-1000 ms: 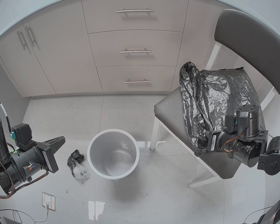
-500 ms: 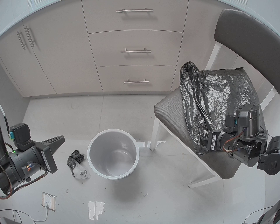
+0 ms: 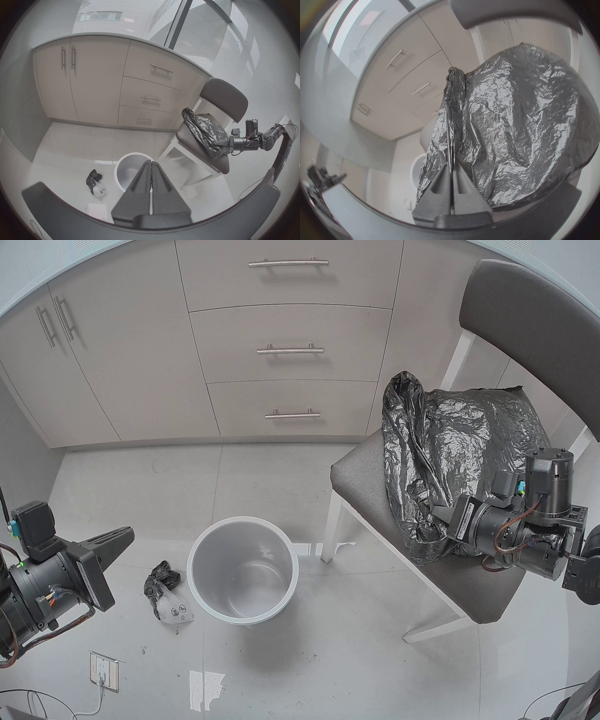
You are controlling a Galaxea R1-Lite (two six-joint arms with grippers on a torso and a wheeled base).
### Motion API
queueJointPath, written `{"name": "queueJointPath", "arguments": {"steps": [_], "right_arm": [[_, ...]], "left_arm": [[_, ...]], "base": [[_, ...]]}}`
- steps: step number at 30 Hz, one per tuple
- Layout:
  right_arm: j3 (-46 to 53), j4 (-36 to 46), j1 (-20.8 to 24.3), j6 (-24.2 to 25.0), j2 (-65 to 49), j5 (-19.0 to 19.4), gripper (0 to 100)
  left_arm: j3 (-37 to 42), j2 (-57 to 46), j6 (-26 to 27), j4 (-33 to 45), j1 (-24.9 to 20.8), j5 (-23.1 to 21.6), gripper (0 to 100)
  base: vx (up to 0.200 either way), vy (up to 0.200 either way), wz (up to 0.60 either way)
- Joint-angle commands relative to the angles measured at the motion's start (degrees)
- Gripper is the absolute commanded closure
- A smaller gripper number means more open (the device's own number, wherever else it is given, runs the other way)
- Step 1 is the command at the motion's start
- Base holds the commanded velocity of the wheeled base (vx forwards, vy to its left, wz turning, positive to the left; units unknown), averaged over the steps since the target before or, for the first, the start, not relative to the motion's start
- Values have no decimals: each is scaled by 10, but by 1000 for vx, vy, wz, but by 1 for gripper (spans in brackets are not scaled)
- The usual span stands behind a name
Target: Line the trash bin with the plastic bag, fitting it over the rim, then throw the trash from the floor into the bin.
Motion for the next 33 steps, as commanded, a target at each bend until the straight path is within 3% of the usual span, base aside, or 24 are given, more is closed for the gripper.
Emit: {"name": "queueJointPath", "arguments": {"steps": [1, 3, 7, 8, 9, 10, 11, 12, 14, 18, 29, 33], "right_arm": [[-2, 0, -37, 63, -23, 59, 100], [-3, 0, -43, 91, -26, 83, 100], [2, 1, -76, 201, -51, 216, 100], [8, -1, -86, 225, -62, 274, 100], [8, -1, -88, 226, -64, 280, 100], [21, -7, -105, 241, -83, 371, 100], [25, -7, -109, 241, -90, 396, 100], [31, -8, -111, 238, -107, 446, 100], [33, -7, -108, 223, -125, 481, 100], [31, 1, -78, 169, -150, 499, 100], [10, 3, -31, 163, -179, 499, 100], [-12, 21, -19, 163, -188, 498, 100]], "left_arm": [[-4, -1, -11, 0, 0, -20, 100], [-4, -1, -11, 0, 0, -23, 100], [-5, 2, -60, 0, 0, -59, 100], [-7, 3, -81, 0, 0, -77, 100], [-7, 3, -84, 0, 0, -80, 100], [-10, 5, -116, 0, 1, -108, 100], [-11, 5, -126, 1, 1, -117, 100], [-9, 5, -143, 1, 0, -141, 100], [-6, 7, -152, 1, 0, -167, 100], [-6, 26, -153, 1, -12, -204, 100], [-28, 107, -151, -1, -17, -209, 100], [-61, 137, -172, -9, -17, -243, 100]], "base": [[0, 0, 0], [0, 0, 0], [0, 0, 0], [0, 0, 0], [0, 0, 0], [0, 0, 0], [0, 0, 0], [0, 0, 0], [0, 0, 0], [0, 0, 0], [0, 0, 0], [0, 0, 0]]}}
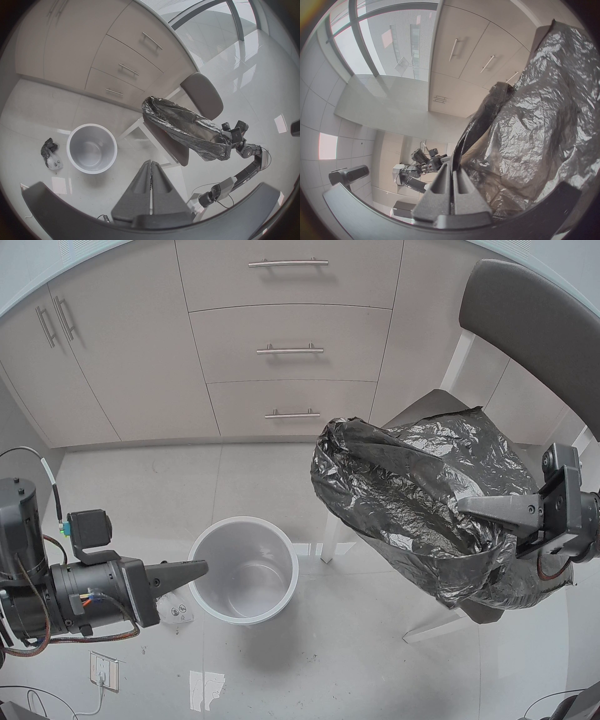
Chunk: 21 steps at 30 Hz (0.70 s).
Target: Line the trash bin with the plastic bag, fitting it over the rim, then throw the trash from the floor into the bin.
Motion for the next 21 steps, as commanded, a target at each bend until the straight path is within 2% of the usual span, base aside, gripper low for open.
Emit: {"name": "queueJointPath", "arguments": {"steps": [1, 5, 18, 19, 21], "right_arm": [[-30, 25, 16, 0, -23, 0, 100], [-63, 64, 18, -1, -43, -2, 100], [-79, 78, 33, -5, -80, -1, 100], [-79, 78, 34, -5, -84, -1, 100], [-79, 80, 34, -5, -97, -1, 100]], "left_arm": [[-41, 49, -34, -7, -1, -32, 100], [-94, 67, -94, -4, -3, -57, 100], [-107, 112, -93, -7, -5, -58, 100], [-107, 118, -92, -7, -5, -58, 0], [-107, 127, -92, -7, -5, -58, 0]], "base": [[0, 0, 0], [0, 0, 0], [0, 0, 0], [0, 0, 0], [0, 0, 0]]}}
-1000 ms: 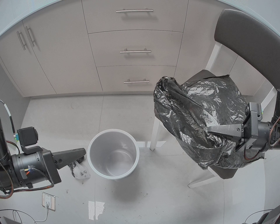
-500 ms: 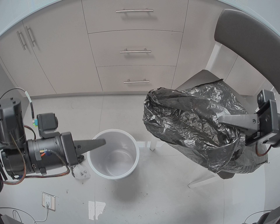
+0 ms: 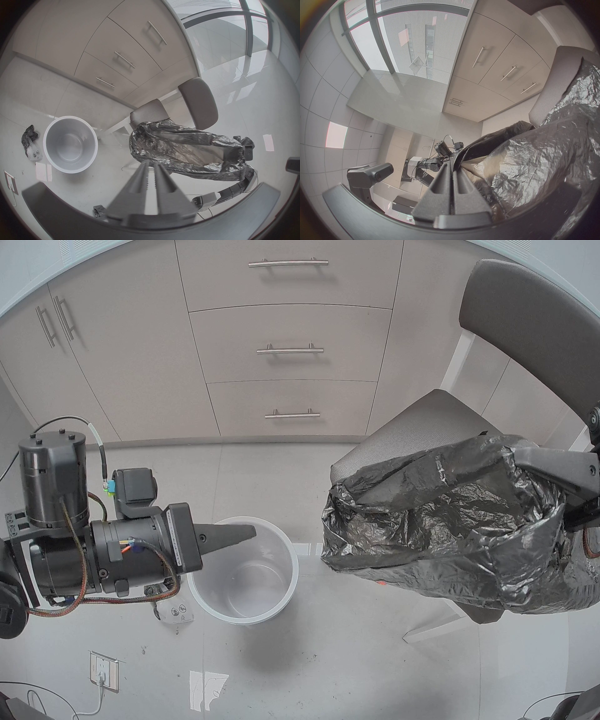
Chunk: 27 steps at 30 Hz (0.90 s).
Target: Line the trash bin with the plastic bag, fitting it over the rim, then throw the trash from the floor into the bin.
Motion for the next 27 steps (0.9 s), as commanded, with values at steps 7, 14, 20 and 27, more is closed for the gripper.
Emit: {"name": "queueJointPath", "arguments": {"steps": [7, 14, 20, 27], "right_arm": [[-11, 20, 4, 1, -46, 3, 100], [-33, 21, 5, 6, -47, 4, 100], [-41, 21, 22, 7, -53, 4, 100], [-42, 48, 37, 7, -78, 5, 100]], "left_arm": [[-2, 72, 28, -13, -23, -2, 0], [-12, 113, 60, -36, -28, -1, 0], [-27, 145, 55, -62, -27, 0, 0], [-65, 189, 54, -79, -35, -1, 0]], "base": [[0, 0, 0], [0, 0, 0], [0, 0, 0], [0, 0, 0]]}}
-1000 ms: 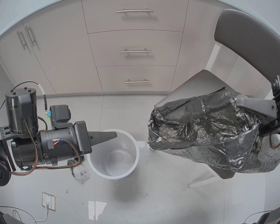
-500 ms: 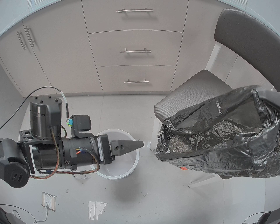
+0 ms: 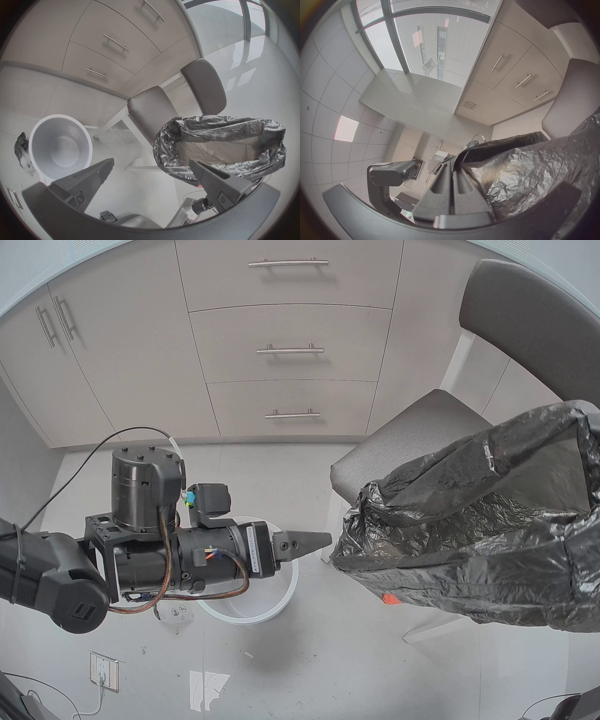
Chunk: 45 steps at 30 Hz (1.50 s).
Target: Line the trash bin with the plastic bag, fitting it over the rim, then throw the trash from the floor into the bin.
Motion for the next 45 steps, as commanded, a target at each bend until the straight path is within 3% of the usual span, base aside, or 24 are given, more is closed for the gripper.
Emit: {"name": "queueJointPath", "arguments": {"steps": [1, 10, 23, 30, 45], "right_arm": [[-3, 15, 12, 0, -20, 1, 100], [-4, 17, 15, 0, -33, 1, 100], [-2, 29, 15, 0, -49, 28, 100], [1, 29, 15, 0, -55, 29, 100], [-1, 29, 16, 0, -55, 29, 100]], "left_arm": [[-27, 39, -1, -2, -10, -1, 0], [-47, 65, -1, -5, -53, 1, 0], [-84, 95, -1, -4, -67, 0, 0], [-101, 119, -1, -5, -97, 0, 0], [-101, 111, -22, -4, -114, 1, 0]], "base": [[0, 0, 0], [0, 0, 0], [0, 0, 0], [0, 0, 0], [0, 0, 0]]}}
